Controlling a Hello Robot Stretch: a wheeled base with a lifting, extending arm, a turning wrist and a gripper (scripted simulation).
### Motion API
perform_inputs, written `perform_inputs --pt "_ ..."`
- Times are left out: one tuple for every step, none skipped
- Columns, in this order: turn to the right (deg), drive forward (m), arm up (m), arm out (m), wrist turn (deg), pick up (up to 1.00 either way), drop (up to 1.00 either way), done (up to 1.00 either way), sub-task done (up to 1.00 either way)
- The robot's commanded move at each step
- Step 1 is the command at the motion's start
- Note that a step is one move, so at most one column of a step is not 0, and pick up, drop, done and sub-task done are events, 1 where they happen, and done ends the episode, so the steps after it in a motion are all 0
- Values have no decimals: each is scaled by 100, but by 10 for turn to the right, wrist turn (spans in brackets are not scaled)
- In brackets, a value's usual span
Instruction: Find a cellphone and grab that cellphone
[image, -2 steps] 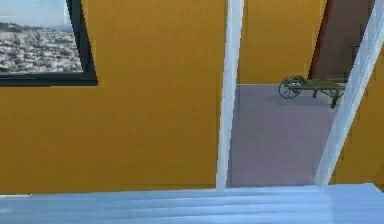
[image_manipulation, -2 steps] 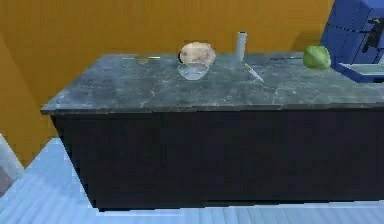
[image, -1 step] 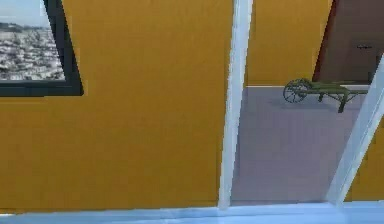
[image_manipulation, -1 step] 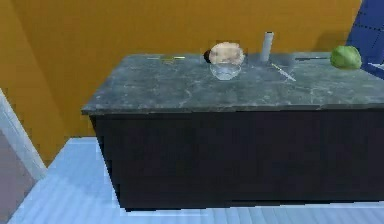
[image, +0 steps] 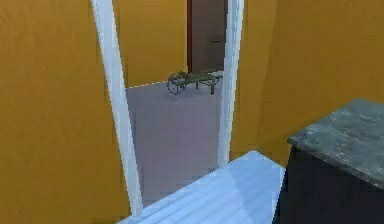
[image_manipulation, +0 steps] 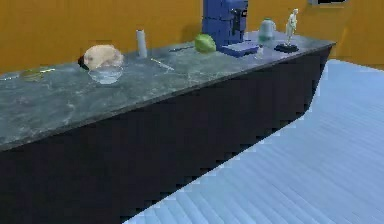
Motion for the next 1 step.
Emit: perform_inputs --pt "0 100 0 0 0 0 0 0 0"
